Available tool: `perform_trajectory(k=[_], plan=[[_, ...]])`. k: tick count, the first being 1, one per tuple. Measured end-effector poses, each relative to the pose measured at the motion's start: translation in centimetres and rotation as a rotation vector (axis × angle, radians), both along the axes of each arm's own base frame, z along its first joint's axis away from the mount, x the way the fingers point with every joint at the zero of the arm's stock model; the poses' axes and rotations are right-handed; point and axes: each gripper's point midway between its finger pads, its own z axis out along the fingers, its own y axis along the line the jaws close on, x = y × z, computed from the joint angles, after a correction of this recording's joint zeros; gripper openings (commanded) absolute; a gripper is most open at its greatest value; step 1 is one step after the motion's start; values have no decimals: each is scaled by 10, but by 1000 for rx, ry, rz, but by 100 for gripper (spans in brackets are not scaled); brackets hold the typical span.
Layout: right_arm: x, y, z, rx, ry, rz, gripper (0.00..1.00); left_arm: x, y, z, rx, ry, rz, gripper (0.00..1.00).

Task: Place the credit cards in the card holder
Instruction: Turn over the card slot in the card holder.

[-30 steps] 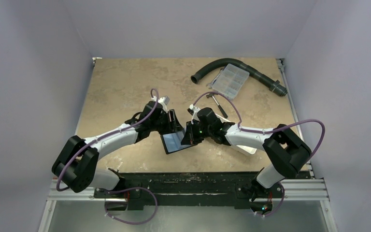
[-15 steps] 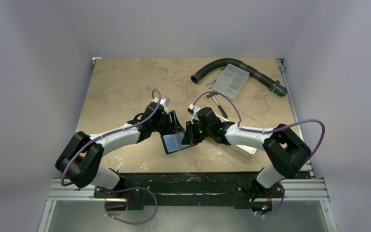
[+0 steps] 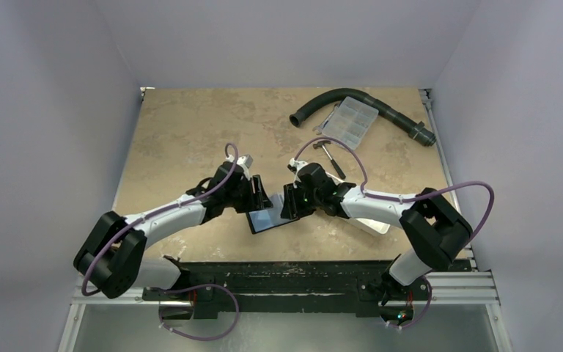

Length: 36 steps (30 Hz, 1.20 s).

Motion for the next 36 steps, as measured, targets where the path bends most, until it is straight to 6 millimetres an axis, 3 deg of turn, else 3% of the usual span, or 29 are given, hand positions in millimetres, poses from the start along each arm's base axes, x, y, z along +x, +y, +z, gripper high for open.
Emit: perform_trajectory(k=[9, 15, 22, 28, 32, 36], plan=[[8, -15, -1, -80, -33, -46, 43, -3, 9, 36, -14, -67, 16, 55], [14, -20, 26, -81, -89, -66, 45, -5, 8, 45, -33, -82, 13, 51], [22, -25, 59, -15, -140, -109, 45, -4, -5, 25, -50, -20, -24, 40], [72, -77, 90, 72, -182, -358, 66, -1, -21, 0, -79, 39, -52, 39], [91, -104, 90, 120, -164, -483, 76, -1, -29, -15, -90, 70, -76, 39], [97, -112, 76, 138, -103, -557, 78, -1, -34, -21, -102, 83, -87, 39]])
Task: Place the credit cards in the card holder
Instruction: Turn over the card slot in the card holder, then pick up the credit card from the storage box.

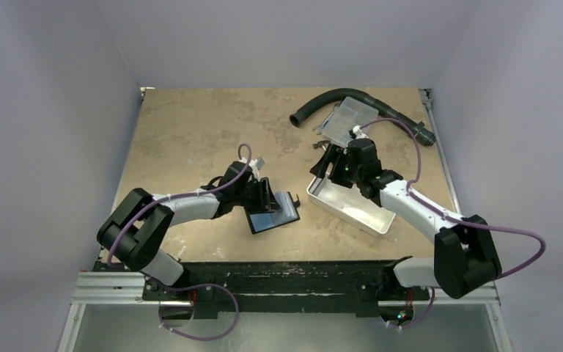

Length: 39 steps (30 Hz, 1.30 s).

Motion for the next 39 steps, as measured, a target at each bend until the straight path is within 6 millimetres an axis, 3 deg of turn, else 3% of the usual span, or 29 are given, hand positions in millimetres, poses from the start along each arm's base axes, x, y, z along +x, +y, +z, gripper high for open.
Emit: perform_trajectory(k=[7, 16, 19, 23, 28, 33, 39], plan=[[3, 7, -27, 53, 94, -26, 80, 6, -10, 1, -17, 3, -19, 40], [4, 15, -35, 100, 109, -24, 81, 15, -20, 16, -52, -23, -29, 45], [5, 17, -43, 103, 127, -21, 81, 14, -19, 32, -64, -44, -28, 46], [3, 19, -52, 109, 148, -20, 81, 13, -15, 67, -90, -112, -26, 47], [5, 24, -52, 142, 147, -13, 81, 8, -6, 99, -105, -177, -16, 47], [8, 29, -49, 177, 141, -17, 73, 2, 0, 107, -104, -190, -5, 47], [9, 32, -45, 210, 133, -17, 58, -4, 6, 94, -74, -154, 2, 47]])
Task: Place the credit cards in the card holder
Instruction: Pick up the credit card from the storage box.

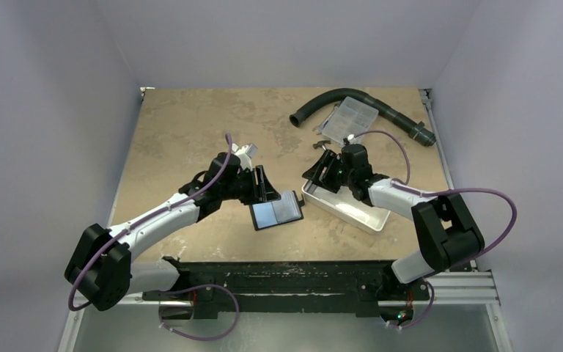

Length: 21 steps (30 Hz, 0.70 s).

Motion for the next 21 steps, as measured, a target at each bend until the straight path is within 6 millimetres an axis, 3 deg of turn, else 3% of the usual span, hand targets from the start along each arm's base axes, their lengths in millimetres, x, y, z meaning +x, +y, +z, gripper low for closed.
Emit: perform_trajectory(k=[8, 12, 21], plan=[[-1, 0, -1, 17, -1, -8, 28, 0, 0, 0, 1, 0, 1, 47], [-1, 1, 0, 24, -3, -6, 25, 0, 0, 0, 1, 0, 1, 47], [-2, 1, 4, 29, -9, -7, 5, 0, 0, -1, 1, 1, 1, 47]])
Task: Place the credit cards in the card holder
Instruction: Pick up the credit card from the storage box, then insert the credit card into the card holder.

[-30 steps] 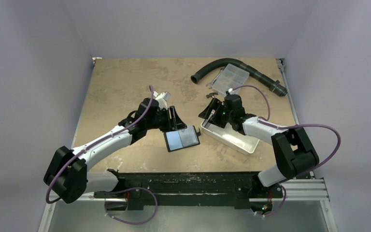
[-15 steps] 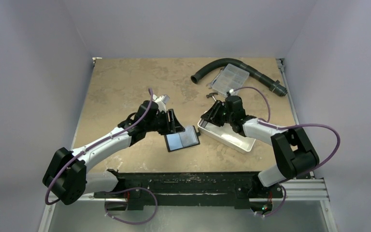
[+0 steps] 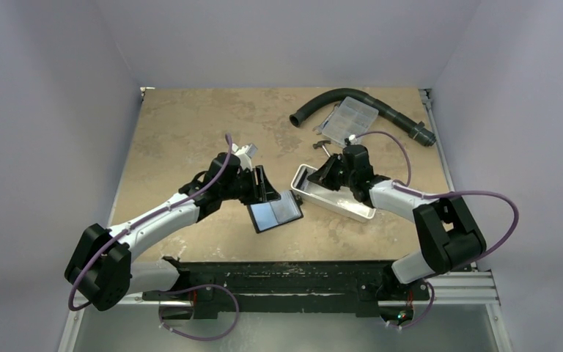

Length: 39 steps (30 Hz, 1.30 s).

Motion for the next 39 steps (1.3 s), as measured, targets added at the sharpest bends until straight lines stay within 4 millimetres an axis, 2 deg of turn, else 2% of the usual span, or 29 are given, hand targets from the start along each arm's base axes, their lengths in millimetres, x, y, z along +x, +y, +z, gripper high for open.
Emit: perform_trajectory(k=[6, 10, 17, 20, 24, 29, 32, 37, 39], plan=[[-1, -1, 7, 5, -11, -2, 0, -1, 1, -2, 3, 5, 0, 47], [-3, -3, 15, 3, -25, -2, 0, -2, 2, -5, 7, 9, 0, 47], [-12, -8, 23, -31, -73, 33, 0, -3, 2, -5, 9, 11, -3, 53], [-18, -10, 32, -53, -135, 79, 0, -6, 1, -5, 4, 18, -16, 55], [-26, -2, 51, -40, -231, 190, 0, -12, -5, 0, -29, 29, -61, 55], [-42, 17, 69, 27, -315, 365, 0, -19, -18, 17, -110, 9, -142, 59], [-56, 28, 85, 93, -372, 467, 0, -18, -16, 31, -138, -22, -134, 62], [-84, 35, 116, 199, -476, 588, 0, -12, -6, 86, -259, -156, -79, 62], [-95, 39, 127, 249, -517, 638, 0, -13, -8, 100, -299, -186, -81, 65]])
